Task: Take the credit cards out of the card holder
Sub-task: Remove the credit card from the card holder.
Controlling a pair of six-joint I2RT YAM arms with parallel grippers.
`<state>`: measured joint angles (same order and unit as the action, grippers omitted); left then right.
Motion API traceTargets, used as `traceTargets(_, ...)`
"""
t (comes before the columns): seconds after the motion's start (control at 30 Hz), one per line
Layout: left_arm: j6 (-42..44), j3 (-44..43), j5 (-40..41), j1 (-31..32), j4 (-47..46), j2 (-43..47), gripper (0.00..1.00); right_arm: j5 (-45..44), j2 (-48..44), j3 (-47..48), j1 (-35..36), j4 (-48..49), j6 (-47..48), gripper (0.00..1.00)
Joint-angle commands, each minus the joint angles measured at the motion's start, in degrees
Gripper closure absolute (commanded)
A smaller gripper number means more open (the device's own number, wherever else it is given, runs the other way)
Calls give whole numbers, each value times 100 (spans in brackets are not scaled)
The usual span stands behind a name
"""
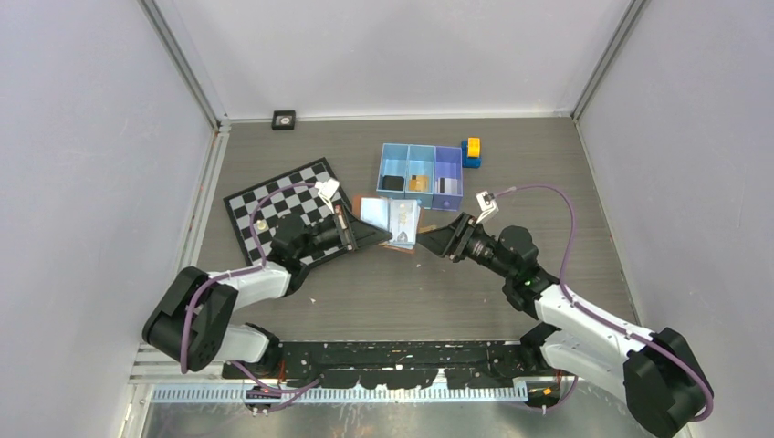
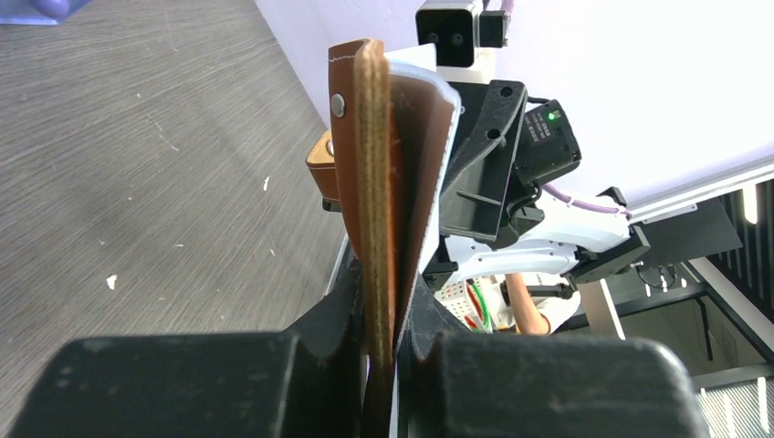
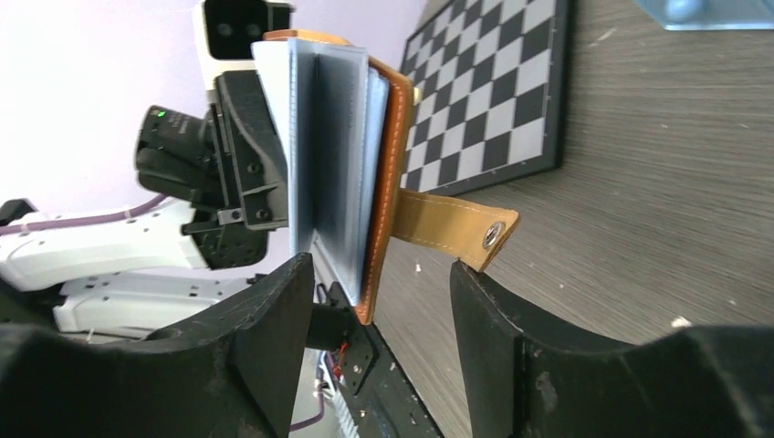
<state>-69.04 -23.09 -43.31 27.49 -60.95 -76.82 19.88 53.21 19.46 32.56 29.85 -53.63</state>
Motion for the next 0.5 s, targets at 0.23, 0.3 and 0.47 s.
traceTargets(0.23,-383,9,-287,20,-1192,-201,100,673,212,-82,-4,1470,-389,36)
traceTargets(0.3,-385,-6,-300,20,-1208,-218,100,737,290,-81,-5,1589,-422,36)
traceTargets(0.47,-292,-35,-285,82,-1147,-270,100,829,389,-42,-4,1618,-438,35)
